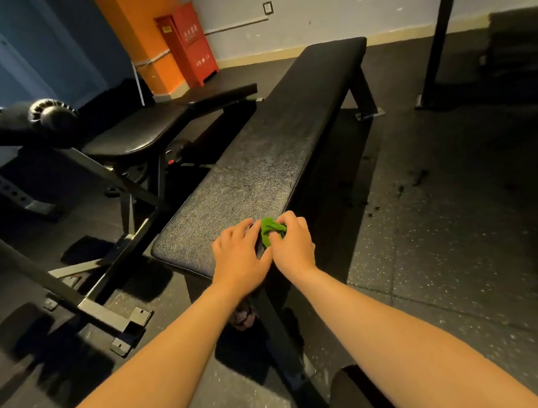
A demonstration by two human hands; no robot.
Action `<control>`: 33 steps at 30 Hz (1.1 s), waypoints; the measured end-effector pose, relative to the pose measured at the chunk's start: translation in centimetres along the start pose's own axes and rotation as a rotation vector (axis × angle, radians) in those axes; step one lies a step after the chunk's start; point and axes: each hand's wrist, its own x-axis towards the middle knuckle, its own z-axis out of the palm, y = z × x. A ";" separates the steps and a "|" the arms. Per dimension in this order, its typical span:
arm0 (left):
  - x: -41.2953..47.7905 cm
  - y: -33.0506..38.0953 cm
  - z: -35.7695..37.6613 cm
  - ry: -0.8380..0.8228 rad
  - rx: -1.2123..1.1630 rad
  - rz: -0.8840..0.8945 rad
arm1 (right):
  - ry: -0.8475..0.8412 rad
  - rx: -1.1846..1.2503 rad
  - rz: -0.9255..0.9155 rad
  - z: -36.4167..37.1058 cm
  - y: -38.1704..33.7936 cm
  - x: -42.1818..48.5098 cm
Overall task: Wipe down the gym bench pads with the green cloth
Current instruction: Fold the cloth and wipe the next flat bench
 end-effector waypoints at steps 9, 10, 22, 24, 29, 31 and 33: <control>6.4 0.4 1.4 -0.061 -0.022 0.049 | 0.168 -0.051 0.069 0.0 -0.2 6.3; 7.2 0.6 1.5 -0.059 -0.023 0.067 | 0.189 -0.053 0.075 -0.1 -0.3 7.2; 16.3 2.8 2.7 -0.102 -0.096 0.176 | 0.344 -0.024 0.192 -1.8 -0.4 18.1; 18.2 3.2 2.9 -0.111 -0.118 0.175 | 0.319 -0.007 0.217 -2.1 -0.5 19.9; 21.2 3.9 4.5 -0.067 -0.152 0.178 | 0.340 0.022 0.260 -3.2 -0.2 24.1; 21.4 4.1 5.0 -0.034 -0.133 0.197 | 0.359 0.027 0.282 -3.5 -0.2 25.6; 21.5 4.2 5.2 -0.036 -0.140 0.195 | 0.362 0.021 0.303 -3.6 -0.5 26.9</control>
